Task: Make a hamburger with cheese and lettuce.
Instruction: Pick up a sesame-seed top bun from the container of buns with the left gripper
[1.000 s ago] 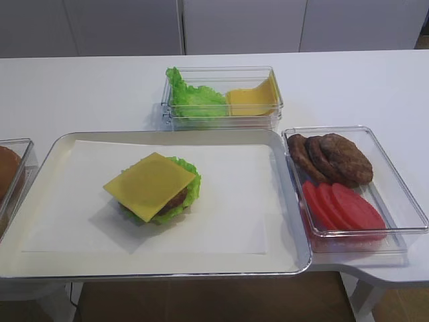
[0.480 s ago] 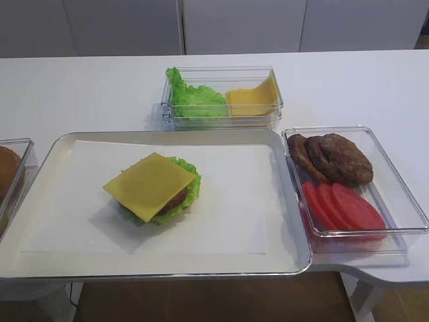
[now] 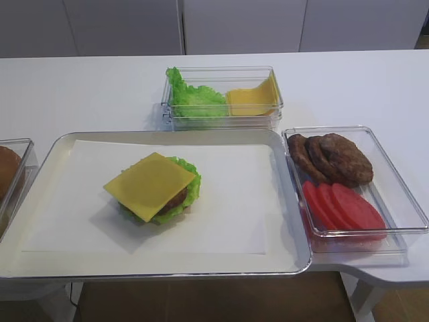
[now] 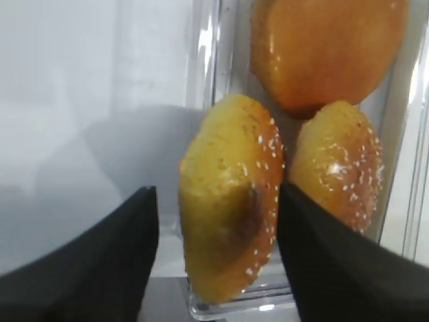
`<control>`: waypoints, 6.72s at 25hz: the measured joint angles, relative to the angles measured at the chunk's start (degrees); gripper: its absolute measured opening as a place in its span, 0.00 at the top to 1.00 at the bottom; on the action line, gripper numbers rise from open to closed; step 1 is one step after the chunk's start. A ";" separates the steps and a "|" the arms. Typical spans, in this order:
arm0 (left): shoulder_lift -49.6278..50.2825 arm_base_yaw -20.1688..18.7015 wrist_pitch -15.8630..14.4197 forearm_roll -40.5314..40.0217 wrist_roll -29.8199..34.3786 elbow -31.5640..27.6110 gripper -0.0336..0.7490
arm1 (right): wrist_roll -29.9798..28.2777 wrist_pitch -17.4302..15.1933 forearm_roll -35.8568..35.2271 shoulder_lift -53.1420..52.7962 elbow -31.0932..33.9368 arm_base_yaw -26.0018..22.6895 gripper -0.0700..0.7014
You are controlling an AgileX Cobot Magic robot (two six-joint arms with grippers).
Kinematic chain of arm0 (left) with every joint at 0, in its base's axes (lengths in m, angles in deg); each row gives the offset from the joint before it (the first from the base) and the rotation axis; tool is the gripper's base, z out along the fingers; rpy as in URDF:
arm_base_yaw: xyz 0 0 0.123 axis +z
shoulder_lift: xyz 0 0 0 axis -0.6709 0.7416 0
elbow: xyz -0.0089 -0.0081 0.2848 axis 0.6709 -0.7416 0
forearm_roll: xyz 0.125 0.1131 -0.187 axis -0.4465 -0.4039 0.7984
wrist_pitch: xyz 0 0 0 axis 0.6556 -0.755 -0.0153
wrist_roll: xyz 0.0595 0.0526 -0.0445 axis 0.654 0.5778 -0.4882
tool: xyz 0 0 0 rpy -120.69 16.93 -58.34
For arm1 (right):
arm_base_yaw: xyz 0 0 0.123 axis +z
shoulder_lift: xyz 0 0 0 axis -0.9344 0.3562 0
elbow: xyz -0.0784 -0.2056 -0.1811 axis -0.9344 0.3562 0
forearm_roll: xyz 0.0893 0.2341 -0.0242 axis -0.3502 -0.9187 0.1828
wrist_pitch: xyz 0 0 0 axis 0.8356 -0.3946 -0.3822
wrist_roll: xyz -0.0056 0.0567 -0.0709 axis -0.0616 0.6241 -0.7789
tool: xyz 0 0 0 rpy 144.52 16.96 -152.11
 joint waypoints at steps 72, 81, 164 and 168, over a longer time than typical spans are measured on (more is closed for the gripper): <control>-2.13 0.00 -0.92 3.92 5.42 0.00 0.71 | 0.03 0.00 0.00 0.00 0.00 0.00 0.90; -2.13 0.00 -1.51 3.81 6.02 0.00 0.56 | 0.03 0.00 0.00 0.00 0.00 0.00 0.90; -10.77 -2.51 -1.96 20.60 12.01 -0.08 0.86 | -0.06 0.00 0.00 0.00 0.00 0.00 0.90; -10.77 -6.26 -1.96 21.19 12.36 -0.08 0.86 | -0.06 0.00 0.00 0.00 0.00 0.00 0.90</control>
